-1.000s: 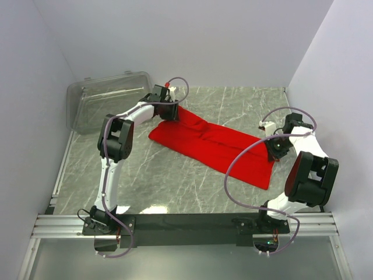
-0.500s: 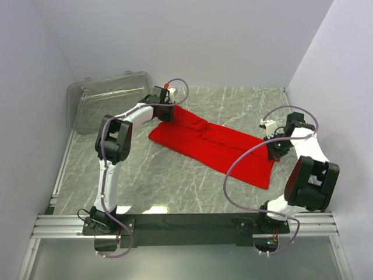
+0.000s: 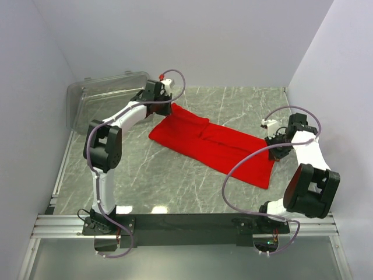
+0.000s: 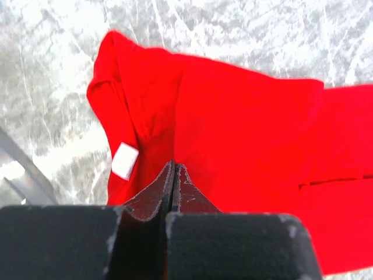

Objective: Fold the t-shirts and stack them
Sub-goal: Fold the tshirt

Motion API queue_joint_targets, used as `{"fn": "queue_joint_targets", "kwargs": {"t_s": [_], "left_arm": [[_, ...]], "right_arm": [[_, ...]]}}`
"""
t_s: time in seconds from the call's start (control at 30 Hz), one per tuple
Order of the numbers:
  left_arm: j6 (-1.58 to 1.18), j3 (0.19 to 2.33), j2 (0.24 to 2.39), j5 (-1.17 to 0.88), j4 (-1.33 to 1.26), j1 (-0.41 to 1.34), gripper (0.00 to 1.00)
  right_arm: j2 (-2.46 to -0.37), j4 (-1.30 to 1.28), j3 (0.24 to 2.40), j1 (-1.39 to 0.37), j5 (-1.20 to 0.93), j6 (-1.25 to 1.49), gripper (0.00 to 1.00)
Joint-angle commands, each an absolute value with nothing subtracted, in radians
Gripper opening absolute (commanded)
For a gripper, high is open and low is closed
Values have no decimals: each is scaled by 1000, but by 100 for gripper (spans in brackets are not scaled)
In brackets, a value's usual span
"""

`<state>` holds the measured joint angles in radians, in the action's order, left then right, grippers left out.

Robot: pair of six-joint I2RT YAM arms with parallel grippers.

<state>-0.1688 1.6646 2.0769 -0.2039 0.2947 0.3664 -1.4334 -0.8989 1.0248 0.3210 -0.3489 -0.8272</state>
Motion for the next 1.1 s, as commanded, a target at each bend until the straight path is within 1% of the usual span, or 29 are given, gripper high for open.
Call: {"fn": "queue_joint_targets", "kwargs": {"t_s": [0.0, 0.23, 0.5, 0.8, 1.07], "left_arm": [[-167, 1623, 1993, -212, 262, 351, 1], [-170, 1542, 1907, -225, 247, 319, 1], [-178, 1439, 1780, -290, 218, 288, 1], [-158, 1295, 1595, -367, 207, 268, 1], [-153, 1134, 1439, -364, 212, 259, 1]], "right_arm": [[-1367, -902, 1023, 334, -383, -819, 0], [-1309, -925, 1014, 341, -406, -830, 0], [-1207, -989, 989, 357, -452, -891, 0], [-1019, -1164, 910, 361, -483, -1073, 0], [-850, -1368, 894, 362, -492, -1215, 0]]}}
